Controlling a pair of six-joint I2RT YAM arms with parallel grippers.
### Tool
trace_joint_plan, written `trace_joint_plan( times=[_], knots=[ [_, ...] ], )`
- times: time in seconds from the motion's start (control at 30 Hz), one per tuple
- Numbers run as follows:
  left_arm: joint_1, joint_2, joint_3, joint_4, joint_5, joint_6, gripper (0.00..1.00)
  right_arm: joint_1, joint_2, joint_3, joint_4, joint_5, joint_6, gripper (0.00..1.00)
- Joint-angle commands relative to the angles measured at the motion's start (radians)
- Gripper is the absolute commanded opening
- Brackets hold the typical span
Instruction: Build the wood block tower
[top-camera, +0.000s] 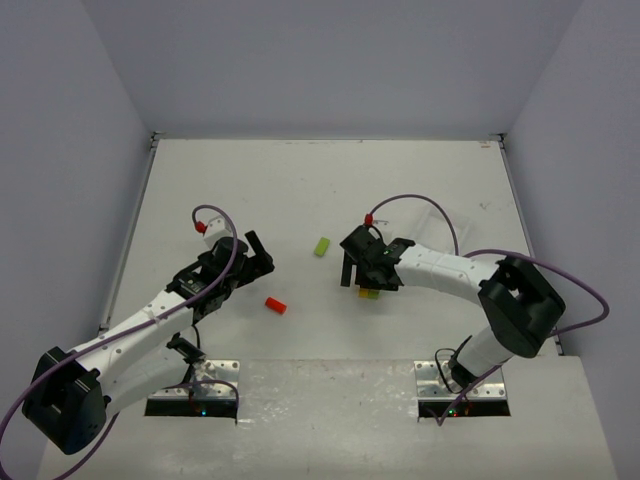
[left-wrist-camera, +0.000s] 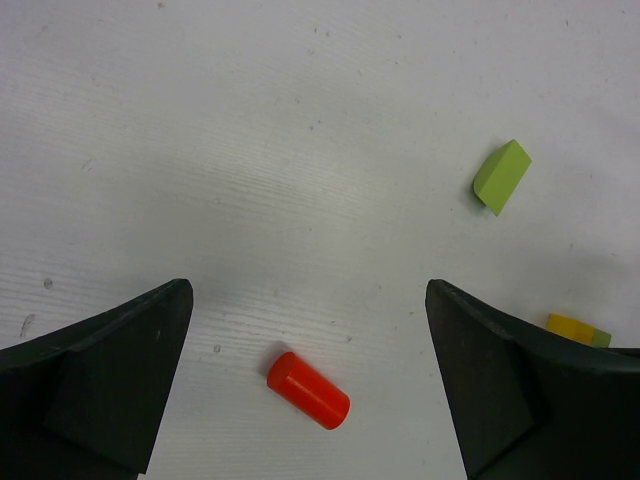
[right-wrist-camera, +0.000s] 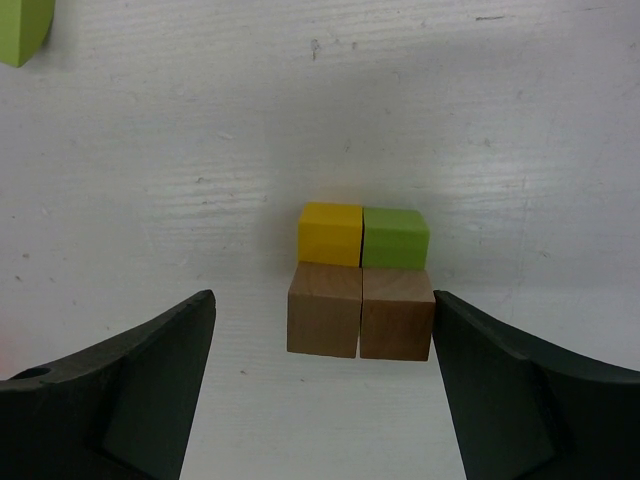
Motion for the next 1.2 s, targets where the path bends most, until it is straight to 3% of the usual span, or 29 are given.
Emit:
trace_joint_plan(
  times=[0.0,0.37,0.57,0.87,1.17],
  knots=[
    [-0.011,-0.008,-0.007,0.046,0.005,0.007,1.0,0.007,0.003,0.006,0.0,0.025,0.023,0.86],
    [-0.011,-0.008,-0.007,0.046,0.004,0.007,1.0,0.009,0.002,0.009,-0.001,0.024,0.019,0.85],
    [-0.011,-0.003,-0.003,0.042,0.009,0.01,1.0,0.009,-0.022,0.047,-0.046,0.063,-0.027,0.96],
    [-0.01,-0.022,0.007,-0.051,0.065,-0.058,1.0,0.007,-0.251,0.036,0.056,-0.052,-0.298,0.99],
    [-0.063,-0.081,-0.058,-0.11,0.157,-0.193,1.0,0.007,-0.43,-0.144,0.095,0.004,-0.314,0.99]
  ],
)
